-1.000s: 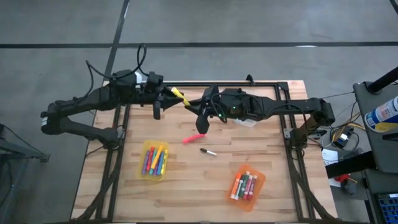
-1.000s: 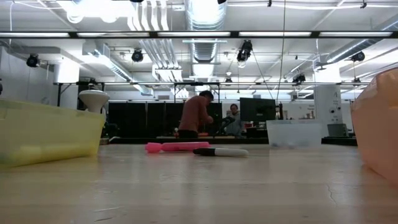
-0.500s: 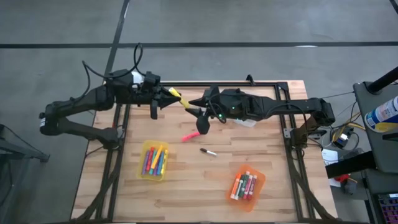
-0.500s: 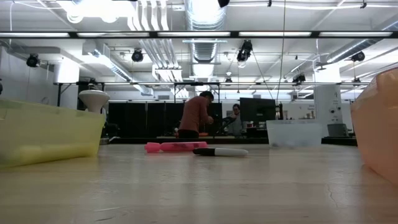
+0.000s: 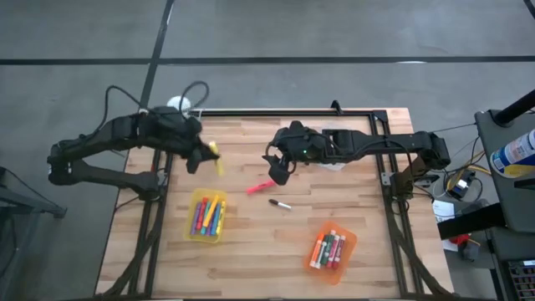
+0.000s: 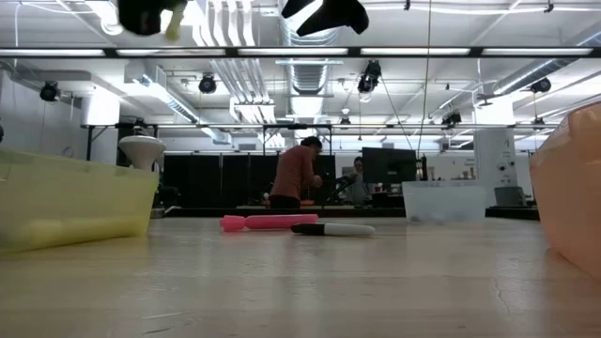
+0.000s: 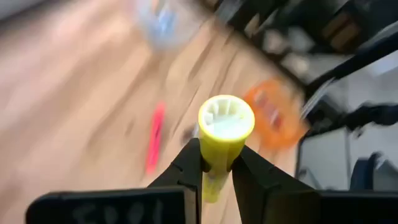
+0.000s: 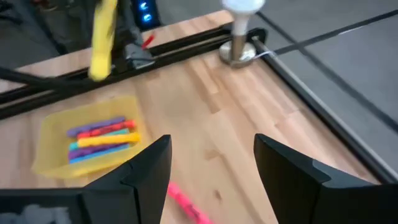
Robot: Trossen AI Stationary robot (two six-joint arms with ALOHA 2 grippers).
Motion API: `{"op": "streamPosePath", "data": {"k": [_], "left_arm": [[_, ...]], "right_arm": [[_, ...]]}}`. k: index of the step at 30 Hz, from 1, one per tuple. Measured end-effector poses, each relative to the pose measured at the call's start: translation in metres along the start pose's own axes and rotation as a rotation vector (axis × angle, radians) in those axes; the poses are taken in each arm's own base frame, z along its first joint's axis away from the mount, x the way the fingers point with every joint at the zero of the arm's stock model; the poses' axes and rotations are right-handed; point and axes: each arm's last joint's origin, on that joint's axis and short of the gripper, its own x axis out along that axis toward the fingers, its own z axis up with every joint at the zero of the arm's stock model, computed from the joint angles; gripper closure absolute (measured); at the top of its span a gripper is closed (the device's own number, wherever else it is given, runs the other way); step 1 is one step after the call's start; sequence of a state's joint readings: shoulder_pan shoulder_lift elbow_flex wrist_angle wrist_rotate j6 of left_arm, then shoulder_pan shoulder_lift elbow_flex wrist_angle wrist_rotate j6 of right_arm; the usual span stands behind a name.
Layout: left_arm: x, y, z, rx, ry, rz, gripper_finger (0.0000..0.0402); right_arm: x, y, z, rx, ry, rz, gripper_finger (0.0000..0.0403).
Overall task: Pick & Place Markers
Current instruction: Put the large yellow highlighter pen into the yellow bin
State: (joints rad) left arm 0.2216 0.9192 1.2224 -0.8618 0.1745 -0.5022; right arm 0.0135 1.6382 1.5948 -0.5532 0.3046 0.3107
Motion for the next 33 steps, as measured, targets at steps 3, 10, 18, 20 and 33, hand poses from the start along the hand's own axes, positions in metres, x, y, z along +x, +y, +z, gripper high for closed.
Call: {"op": "streamPosePath", "data": {"k": [3, 10, 18, 20, 33], "left_arm": [[0.006, 0.01, -0.018, -0.098, 0.169, 0.072, 0.0348], [0.041, 0.034, -0.066, -0.368, 0.47, 0.082, 0.0347], [0.076, 0.055, -0.115, -0.501, 0.641, 0.083, 0.0346], [0.085, 0.059, -0.122, -0.52, 0.63, 0.048, 0.0346], [0.108, 0.083, -0.161, -0.664, 0.69, 0.071, 0.0247]], "right_arm": [[0.0, -0.002, 0.001, 0.002, -0.015, -0.035, 0.018], [0.0, -0.003, 0.002, -0.026, -0.031, -0.079, 0.0179], [0.001, -0.004, 0.002, -0.025, -0.033, -0.088, 0.0179], [0.001, -0.005, 0.002, -0.028, -0.033, -0.091, 0.0179], [0.006, -0.009, -0.003, -0.027, -0.018, -0.105, 0.0179]]}}
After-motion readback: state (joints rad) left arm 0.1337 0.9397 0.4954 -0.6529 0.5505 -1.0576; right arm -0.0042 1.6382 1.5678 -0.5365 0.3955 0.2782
